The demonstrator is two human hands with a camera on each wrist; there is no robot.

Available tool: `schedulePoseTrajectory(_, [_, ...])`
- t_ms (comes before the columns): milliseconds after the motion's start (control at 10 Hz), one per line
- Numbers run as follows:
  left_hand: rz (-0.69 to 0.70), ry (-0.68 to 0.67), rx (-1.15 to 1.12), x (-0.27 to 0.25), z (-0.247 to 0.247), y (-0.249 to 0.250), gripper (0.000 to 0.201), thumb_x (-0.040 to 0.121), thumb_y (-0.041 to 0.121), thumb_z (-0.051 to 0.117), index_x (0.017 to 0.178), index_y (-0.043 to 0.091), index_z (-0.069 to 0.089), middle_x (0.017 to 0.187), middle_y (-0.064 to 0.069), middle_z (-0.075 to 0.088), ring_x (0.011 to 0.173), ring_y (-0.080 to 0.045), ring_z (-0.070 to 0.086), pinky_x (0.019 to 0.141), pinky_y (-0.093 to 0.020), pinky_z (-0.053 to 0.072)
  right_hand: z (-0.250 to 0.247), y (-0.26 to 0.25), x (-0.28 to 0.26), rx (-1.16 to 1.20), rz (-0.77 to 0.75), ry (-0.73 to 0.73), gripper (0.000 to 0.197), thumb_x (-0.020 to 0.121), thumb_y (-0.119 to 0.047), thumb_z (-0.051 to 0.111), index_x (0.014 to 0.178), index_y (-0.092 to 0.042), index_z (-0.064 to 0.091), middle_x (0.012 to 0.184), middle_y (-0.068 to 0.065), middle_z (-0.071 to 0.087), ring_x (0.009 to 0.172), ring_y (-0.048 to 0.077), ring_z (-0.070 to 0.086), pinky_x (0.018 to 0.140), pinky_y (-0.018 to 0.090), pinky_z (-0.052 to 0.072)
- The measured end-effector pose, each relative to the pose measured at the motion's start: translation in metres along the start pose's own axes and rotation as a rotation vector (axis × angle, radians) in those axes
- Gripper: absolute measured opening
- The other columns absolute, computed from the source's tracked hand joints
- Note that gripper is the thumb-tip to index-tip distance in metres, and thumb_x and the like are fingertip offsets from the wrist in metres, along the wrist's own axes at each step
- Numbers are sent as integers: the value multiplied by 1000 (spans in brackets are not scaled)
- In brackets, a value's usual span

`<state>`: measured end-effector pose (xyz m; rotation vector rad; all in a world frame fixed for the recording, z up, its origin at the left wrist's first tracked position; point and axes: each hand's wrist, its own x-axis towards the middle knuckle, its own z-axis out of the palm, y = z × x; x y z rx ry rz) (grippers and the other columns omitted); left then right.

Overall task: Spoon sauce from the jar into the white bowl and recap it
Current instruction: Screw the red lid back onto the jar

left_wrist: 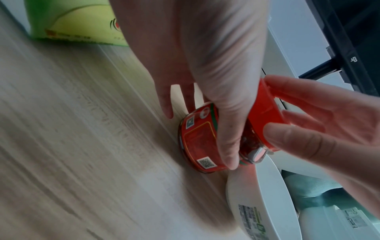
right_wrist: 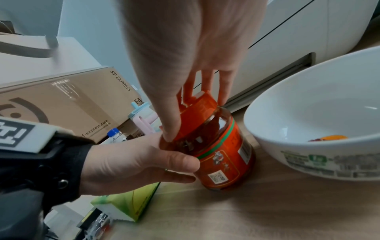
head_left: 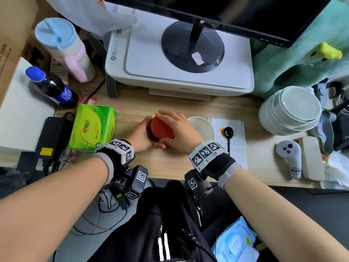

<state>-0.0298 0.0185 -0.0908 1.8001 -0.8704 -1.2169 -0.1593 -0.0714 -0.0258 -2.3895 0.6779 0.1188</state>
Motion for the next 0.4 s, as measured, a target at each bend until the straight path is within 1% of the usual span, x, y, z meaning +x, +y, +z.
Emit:
schedulePoseTrajectory(100, [-12, 2, 33, -2, -1, 3, 102, 47, 7, 87, 131, 13, 29, 129, -10, 45, 117, -19, 45, 97, -28, 36, -1, 0, -3, 11, 2, -17, 78, 75, -26, 73, 143, -19, 36, 149, 0, 38, 133, 25, 34, 110, 37, 34])
schedulePoseTrajectory(200, [-15, -49, 99, -3, -7, 9, 103, 51, 2, 84, 136, 13, 27, 132, -7, 45, 120, -17, 41, 101, -28, 32, -5, 2, -6, 50, 41, 0, 72, 79, -30, 70, 143, -21, 37, 149, -1, 39, 134, 23, 34, 110, 35, 33])
schedulePoseTrajectory(300, [6, -97, 246, -6, -19, 28, 84, 64, -12, 67, 136, 9, 30, 138, -14, 43, 126, -23, 41, 98, -21, 28, -20, 1, -11, 98, 74, 51, 61, 84, -29, 64, 140, -20, 41, 148, 1, 40, 134, 24, 36, 111, 35, 30])
schedulePoseTrajectory(400, [-41, -121, 322, 3, -35, 37, 64, 75, -14, 47, 134, 8, 36, 134, -15, 47, 120, -27, 47, 89, -26, 39, -37, 5, -9, 154, 98, 142, 53, 88, -25, 60, 137, -17, 44, 142, 4, 47, 131, 21, 42, 110, 39, 36])
